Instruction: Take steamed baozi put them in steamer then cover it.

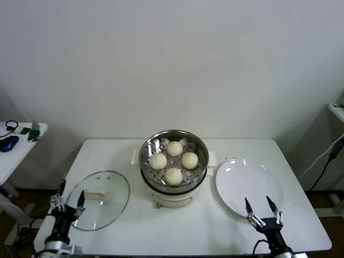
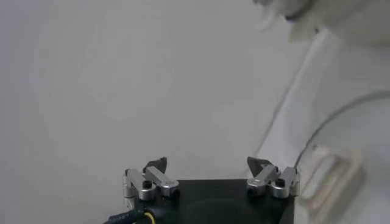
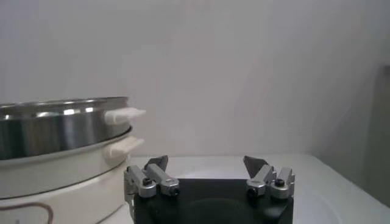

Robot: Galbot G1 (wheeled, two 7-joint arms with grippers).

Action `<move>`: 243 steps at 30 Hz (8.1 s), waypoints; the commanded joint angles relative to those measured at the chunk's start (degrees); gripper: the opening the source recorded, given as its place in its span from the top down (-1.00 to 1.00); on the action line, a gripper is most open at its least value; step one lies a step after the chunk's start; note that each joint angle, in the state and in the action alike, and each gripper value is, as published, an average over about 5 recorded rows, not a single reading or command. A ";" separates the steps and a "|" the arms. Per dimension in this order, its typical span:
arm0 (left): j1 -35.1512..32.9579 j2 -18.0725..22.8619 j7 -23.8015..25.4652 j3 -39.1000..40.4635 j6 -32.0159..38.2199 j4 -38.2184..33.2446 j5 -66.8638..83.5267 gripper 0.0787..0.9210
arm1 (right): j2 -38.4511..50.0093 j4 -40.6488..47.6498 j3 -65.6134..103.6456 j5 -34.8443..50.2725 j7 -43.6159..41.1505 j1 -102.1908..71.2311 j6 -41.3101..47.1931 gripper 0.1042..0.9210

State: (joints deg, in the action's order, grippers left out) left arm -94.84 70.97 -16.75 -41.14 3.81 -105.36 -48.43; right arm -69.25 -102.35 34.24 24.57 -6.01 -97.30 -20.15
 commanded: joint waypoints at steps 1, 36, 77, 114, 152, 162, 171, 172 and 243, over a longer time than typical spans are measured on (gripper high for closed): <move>3.41 -2.00 -7.35 0.45 4.54 13.34 -19.71 -0.77 | -3.33 2.55 -0.67 -1.61 -0.07 -2.92 -5.80 -0.76; 17.17 -1.67 -7.33 4.46 6.67 26.13 -20.89 -0.77 | -7.06 3.86 -0.18 -4.50 0.86 -4.85 -9.56 -0.76; 9.50 -8.75 10.43 2.98 -13.70 -8.33 -6.19 0.87 | -8.49 0.87 1.90 -12.82 6.05 -5.22 -5.59 -0.76; 42.33 14.04 30.96 52.59 -44.19 0.62 -36.69 0.87 | -7.18 2.73 2.34 -13.26 6.70 -5.71 -9.67 -0.76; 39.44 13.46 27.04 48.52 -42.26 7.10 -40.58 0.87 | -7.13 3.47 2.52 -13.16 6.57 -5.58 -10.91 -0.76; 39.35 12.07 26.90 48.59 -41.32 7.01 -39.48 0.87 | -7.40 3.95 2.53 -13.14 6.56 -5.08 -11.08 -0.76; 39.52 11.11 28.23 49.11 -41.36 4.79 -38.31 0.87 | -7.54 4.13 2.36 -13.18 6.48 -5.01 -11.14 -0.76; 39.77 11.10 28.27 49.17 -41.36 4.72 -38.15 0.87 | -7.58 4.10 2.32 -13.20 6.47 -5.01 -11.13 -0.76; 6.83 3.49 9.68 6.54 -4.72 -17.90 48.61 -0.77 | -6.63 -3.70 0.99 -11.54 6.99 -6.51 -2.59 -0.76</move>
State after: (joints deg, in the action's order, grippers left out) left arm -71.37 72.56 -0.95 -9.10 -23.24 -121.21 -45.17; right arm -75.87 -105.69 35.38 13.35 1.67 -104.15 -23.72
